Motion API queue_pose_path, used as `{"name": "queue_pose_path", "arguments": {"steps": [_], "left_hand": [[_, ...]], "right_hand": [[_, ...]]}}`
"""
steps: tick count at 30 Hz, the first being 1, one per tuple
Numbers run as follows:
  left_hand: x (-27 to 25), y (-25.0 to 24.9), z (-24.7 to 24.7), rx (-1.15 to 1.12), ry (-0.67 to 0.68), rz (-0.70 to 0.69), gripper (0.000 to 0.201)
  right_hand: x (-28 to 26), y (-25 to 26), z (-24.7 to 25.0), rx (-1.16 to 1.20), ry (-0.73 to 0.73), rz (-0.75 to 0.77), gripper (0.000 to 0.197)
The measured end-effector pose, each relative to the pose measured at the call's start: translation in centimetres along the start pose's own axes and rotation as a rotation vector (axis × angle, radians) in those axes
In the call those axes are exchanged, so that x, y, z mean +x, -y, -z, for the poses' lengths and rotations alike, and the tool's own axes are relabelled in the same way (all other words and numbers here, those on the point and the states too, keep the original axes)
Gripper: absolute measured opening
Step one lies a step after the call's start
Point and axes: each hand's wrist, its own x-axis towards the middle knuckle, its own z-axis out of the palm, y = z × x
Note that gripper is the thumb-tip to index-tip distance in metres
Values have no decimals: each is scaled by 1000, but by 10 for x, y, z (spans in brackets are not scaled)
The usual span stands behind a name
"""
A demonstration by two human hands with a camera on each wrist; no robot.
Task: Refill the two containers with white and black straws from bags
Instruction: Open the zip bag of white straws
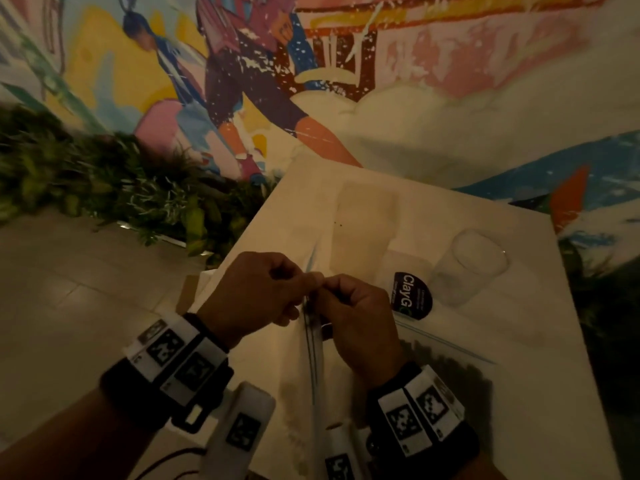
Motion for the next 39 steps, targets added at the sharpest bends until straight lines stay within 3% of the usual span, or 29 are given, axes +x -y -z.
{"name": "queue_pose_path", "arguments": {"steps": [6,10,15,17,22,26,32,37,39], "left_hand": [[10,3,5,-143,10,-47,11],[15,7,7,-145,35,-81,7],[18,13,2,-213,90,-77,14],[21,14,-2,-268,117,-41,18],[26,11,-9,-422,151,97,16],[27,12,-13,-375,175,16,21],[29,17,-24,-711,208,97,21],[37,28,-27,-1023,210,210,32],[41,33,-26,-1054,188,242,37]], "right_hand": [[1,7,0,-30,43,21,17],[4,12,4,2,101,-77,6],[15,12,2,44,-129,-130,19],[20,11,1,10,-172,-101,14],[26,10,2,22,-202,-109,13],[27,7,1,26,-175,-119,13],[37,4,-2,424,-95,-286,21],[42,-6,-2,795,-197,-350,27],[40,-10,-2,807,-212,-352,24]]}}
